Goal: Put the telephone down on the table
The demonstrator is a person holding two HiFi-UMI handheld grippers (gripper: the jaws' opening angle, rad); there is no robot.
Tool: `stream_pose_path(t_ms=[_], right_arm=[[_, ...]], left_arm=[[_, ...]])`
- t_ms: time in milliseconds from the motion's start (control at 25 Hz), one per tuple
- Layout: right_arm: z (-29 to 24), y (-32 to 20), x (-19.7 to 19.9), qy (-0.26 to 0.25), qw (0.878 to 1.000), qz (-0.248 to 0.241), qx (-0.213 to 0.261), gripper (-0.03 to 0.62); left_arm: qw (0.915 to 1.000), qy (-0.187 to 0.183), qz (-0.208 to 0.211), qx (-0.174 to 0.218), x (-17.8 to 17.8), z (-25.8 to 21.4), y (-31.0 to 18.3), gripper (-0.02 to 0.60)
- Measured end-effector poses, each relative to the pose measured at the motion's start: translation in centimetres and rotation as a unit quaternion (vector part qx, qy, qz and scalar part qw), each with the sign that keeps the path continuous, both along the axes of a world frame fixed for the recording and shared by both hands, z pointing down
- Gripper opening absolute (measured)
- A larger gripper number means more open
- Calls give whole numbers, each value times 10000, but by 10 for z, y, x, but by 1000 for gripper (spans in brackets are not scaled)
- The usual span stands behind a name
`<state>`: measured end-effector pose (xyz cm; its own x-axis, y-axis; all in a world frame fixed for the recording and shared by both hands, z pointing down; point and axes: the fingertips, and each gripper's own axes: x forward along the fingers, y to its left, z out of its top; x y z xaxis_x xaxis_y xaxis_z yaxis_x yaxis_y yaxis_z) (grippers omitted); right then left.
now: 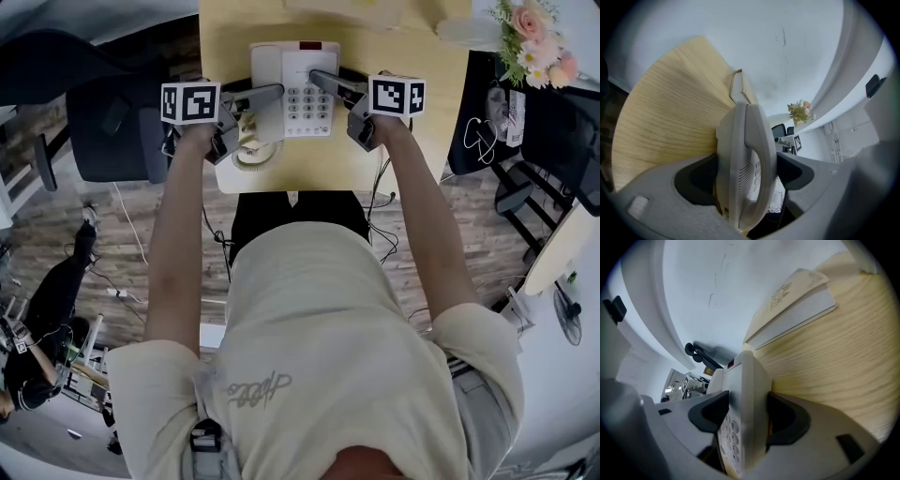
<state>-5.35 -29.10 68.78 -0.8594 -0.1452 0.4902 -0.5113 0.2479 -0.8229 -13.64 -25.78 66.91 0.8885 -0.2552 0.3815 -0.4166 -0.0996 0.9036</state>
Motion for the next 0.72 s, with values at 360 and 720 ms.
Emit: stream_pose_path(t_ms=[360, 720], right_arm=[[-2, -4, 1, 442, 9986, -71, 280, 255], [-5, -5, 3, 1056, 9919, -362, 607, 253]], left_arm=[[9998, -75, -190, 24, -4, 2, -2, 394], [9988, -376, -212, 238, -9, -5, -3, 393]])
